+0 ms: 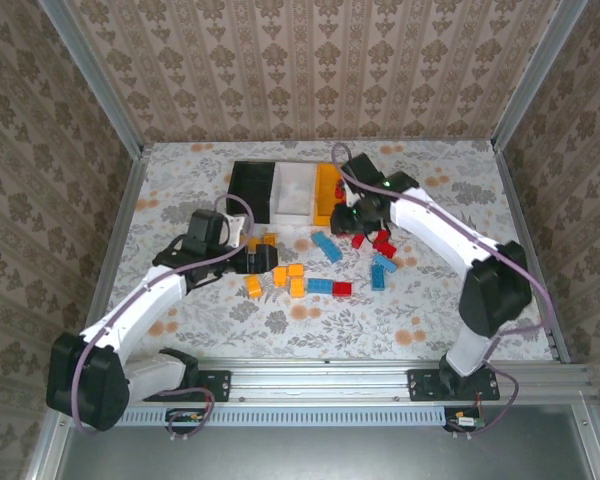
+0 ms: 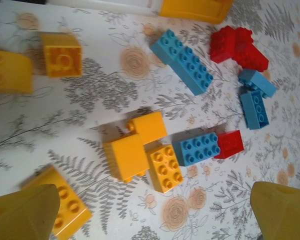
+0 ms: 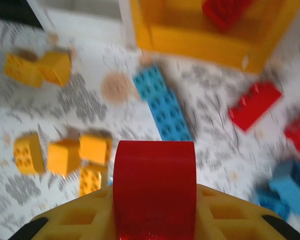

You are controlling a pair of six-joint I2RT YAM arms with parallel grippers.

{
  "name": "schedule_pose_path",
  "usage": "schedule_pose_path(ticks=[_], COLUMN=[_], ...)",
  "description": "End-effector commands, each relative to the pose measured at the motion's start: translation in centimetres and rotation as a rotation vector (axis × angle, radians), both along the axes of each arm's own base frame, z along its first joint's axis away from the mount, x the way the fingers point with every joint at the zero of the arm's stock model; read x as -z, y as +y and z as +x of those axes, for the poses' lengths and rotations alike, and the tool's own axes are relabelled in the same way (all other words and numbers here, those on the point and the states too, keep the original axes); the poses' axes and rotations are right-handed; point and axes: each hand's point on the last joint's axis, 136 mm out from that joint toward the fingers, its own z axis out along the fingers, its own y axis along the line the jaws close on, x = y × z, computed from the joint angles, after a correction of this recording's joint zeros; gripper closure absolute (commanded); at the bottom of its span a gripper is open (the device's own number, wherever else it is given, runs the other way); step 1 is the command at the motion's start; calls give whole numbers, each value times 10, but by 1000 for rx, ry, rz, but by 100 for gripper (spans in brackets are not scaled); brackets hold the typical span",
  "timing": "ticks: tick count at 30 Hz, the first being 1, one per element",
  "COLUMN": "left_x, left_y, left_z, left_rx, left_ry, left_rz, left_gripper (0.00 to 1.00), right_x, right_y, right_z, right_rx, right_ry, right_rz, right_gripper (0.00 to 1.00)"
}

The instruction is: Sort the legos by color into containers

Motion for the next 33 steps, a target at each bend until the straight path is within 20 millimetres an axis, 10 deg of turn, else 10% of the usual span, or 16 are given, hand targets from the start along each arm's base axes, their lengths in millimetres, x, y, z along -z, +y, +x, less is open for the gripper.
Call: schedule_pose_path(ticks=[1,11,19,27,33], left_x=[8,7,9,9,7], left_y=[15,35,36,34,29], left_z=[-8,-12,-10,-10,-9], left_rx=[-45,-85,-81,-74,-69], left_ry=[49,67,71,80,81], left_rz=[12,10,3,-4,-14], left_gripper=[0,0,0,0,0], right_x=[17,59,39,3,23], right_y=[2,16,12,-5,-40], right_z=[27,100,111,67,-7], right_rx=[-16,5,11,41,81], right_ry=[52,89,42,-25,36], right_rz=[-44,-88,-112,-53,-67], right_gripper=[65,59,37,35,34])
